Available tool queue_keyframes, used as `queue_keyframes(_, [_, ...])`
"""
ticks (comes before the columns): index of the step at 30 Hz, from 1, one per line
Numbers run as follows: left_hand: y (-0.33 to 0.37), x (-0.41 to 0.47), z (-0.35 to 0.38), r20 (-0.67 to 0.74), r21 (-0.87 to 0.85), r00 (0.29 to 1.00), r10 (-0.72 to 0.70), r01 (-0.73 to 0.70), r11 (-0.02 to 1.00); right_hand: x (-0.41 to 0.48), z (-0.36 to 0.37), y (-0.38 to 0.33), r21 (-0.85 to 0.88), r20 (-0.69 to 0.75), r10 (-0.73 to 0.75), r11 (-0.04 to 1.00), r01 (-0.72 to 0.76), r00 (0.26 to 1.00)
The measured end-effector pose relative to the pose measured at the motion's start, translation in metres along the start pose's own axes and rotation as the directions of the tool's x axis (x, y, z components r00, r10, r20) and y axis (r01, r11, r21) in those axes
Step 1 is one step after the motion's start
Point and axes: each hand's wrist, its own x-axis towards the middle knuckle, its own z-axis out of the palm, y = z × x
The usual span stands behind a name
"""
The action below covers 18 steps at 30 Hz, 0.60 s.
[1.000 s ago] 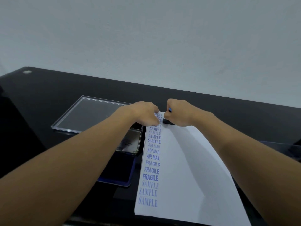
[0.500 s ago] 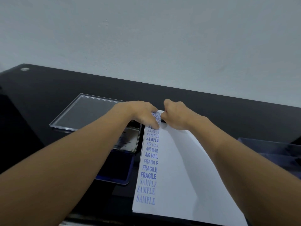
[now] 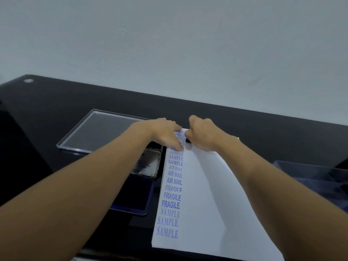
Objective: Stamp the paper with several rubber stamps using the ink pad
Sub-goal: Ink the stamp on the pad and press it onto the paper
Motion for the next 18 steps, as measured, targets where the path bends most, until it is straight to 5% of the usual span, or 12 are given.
queue_keyframes(18, [-0.001, 0.003, 0.001, 0.015, 0.023, 1.000, -0.009, 0.009, 1.000, -0.007, 0.003, -0.003, 0.062, -0.021, 0.018, 0.998, -0.017, 1.000])
